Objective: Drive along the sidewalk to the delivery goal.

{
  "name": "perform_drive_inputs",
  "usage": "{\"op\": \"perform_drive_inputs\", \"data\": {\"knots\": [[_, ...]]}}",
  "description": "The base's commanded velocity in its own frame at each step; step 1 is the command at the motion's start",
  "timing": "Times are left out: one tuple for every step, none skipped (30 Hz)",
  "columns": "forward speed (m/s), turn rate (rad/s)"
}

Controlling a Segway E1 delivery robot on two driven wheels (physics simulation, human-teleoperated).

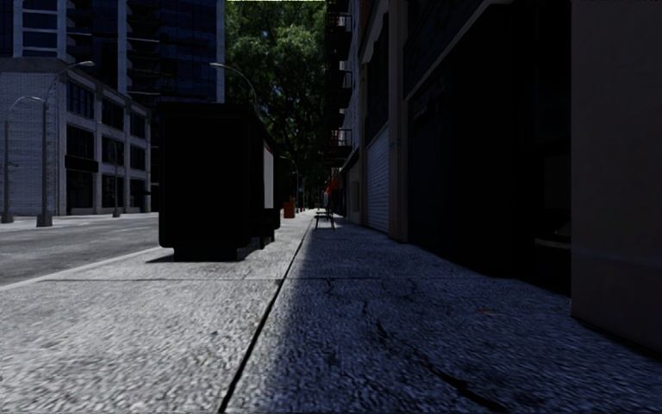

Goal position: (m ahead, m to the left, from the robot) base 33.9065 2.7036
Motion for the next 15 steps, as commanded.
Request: {"op": "perform_drive_inputs", "data": {"knots": [[2.0,0.0],[2.0,0.0],[2.0,0.0],[2.0,0.0],[2.0,0.0],[2.0,0.0],[2.0,0.0],[2.0,0.0],[2.0,0.0],[2.0,0.0],[2.0,0.0],[2.0,0.0],[2.0,0.0],[2.0,0.0],[2.0,0.0]]}}
